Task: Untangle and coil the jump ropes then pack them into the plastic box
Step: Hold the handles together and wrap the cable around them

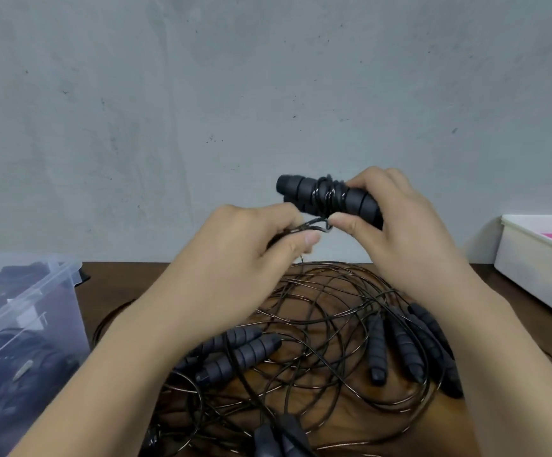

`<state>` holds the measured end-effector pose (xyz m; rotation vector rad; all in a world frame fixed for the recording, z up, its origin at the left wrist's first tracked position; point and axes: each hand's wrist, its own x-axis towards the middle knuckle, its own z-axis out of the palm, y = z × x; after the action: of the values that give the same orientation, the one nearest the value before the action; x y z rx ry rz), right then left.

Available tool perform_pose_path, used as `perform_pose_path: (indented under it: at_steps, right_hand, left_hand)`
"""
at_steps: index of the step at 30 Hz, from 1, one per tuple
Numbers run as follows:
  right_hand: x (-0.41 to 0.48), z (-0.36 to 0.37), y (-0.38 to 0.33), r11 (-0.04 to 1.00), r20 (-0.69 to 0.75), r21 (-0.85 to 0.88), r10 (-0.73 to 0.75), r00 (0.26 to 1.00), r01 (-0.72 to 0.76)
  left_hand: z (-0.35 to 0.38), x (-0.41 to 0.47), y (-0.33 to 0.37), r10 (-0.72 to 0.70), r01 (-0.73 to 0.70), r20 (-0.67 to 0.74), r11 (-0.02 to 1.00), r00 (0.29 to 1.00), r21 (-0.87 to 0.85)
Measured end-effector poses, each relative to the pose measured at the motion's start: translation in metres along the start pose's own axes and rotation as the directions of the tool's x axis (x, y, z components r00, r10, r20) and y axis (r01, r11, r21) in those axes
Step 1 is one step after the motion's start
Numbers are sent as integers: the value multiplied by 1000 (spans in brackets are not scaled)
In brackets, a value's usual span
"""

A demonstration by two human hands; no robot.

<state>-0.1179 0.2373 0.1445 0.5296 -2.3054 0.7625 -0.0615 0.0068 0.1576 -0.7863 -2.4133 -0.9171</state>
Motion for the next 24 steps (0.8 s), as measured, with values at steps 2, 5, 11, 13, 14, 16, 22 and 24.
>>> perform_pose_path:
  at_steps: [2,5,11,13,14,16,22,24]
  right_hand:
    - [-1,1,-1,1000,151,15,24,988,-27]
    - [-6,1,-5,997,368,73,-17,930,-11]
    - [-14,-19,-21,913,662,388,-182,727,-124]
    - [-16,-25,-24,852,665,489,-225,712,-187]
    - [-17,-27,-24,814,664,535,-241,707,-225]
    - [-19,-31,-27,745,660,607,-282,696,-274]
    - [-19,-37,-30,665,515,714,-283,809,-222]
    - [-18,-37,-30,647,436,739,-248,865,-187]
  left_hand:
    - [-6,1,-5,-1,-1,-71,1000,998,-15]
    - [-12,4,-14,-3,1,-165,1000,986,-12]
    - [-10,13,-46,-126,89,-132,963,983,-255]
    - [-9,14,-59,-160,111,-98,917,982,-384]
    - [-7,15,-62,-154,108,-73,897,985,-429]
    - [-2,15,-64,-107,90,-6,859,994,-503]
    - [18,12,-52,-127,164,109,865,986,-474]
    - [17,12,-36,-147,206,163,871,976,-447]
